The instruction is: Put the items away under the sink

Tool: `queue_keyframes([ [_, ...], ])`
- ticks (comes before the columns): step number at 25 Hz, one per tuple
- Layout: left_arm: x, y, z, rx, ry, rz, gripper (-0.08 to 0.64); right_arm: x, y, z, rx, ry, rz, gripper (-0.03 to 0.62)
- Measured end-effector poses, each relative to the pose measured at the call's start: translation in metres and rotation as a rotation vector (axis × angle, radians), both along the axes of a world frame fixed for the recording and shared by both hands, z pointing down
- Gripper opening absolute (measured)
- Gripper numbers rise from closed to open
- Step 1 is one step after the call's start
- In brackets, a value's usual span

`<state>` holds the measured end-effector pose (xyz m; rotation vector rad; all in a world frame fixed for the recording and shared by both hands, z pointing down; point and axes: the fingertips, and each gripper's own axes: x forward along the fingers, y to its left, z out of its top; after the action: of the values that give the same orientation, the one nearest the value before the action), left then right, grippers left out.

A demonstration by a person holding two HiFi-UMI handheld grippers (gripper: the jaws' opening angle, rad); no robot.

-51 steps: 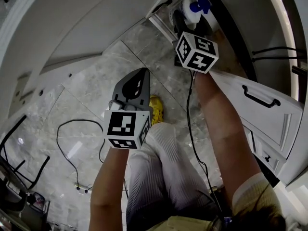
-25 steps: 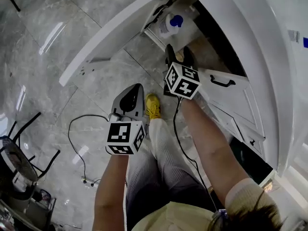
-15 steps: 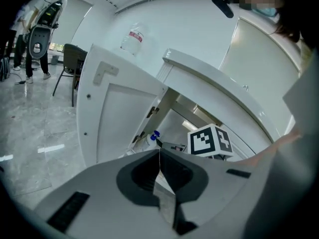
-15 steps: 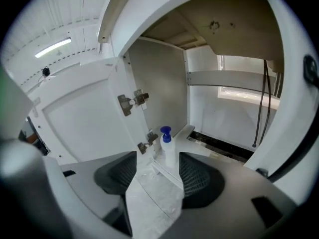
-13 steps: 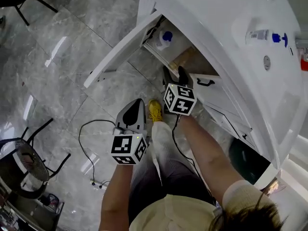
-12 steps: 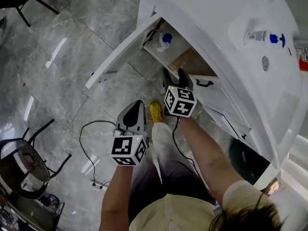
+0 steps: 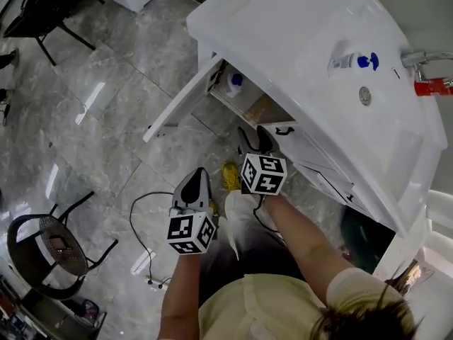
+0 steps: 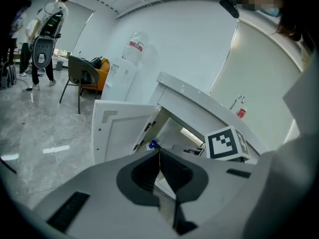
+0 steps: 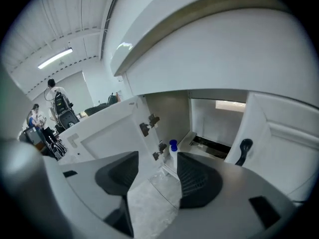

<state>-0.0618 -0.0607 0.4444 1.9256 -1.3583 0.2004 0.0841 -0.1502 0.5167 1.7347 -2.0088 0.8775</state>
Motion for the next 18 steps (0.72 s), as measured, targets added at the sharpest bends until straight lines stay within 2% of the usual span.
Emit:
queue_keyframes([
  [7,0.000,0.006,-0.032,0.013,0.001,0.028,0.038,-0.013,0.028,-0.039,-0.005,-0.026,-0.047,0.242],
  [18,-0.012,0.017,-0.080,0.079,-0.001,0.027,0.038,-0.011,0.059,-0.092,0.031,-0.030,-0.051,0.206],
])
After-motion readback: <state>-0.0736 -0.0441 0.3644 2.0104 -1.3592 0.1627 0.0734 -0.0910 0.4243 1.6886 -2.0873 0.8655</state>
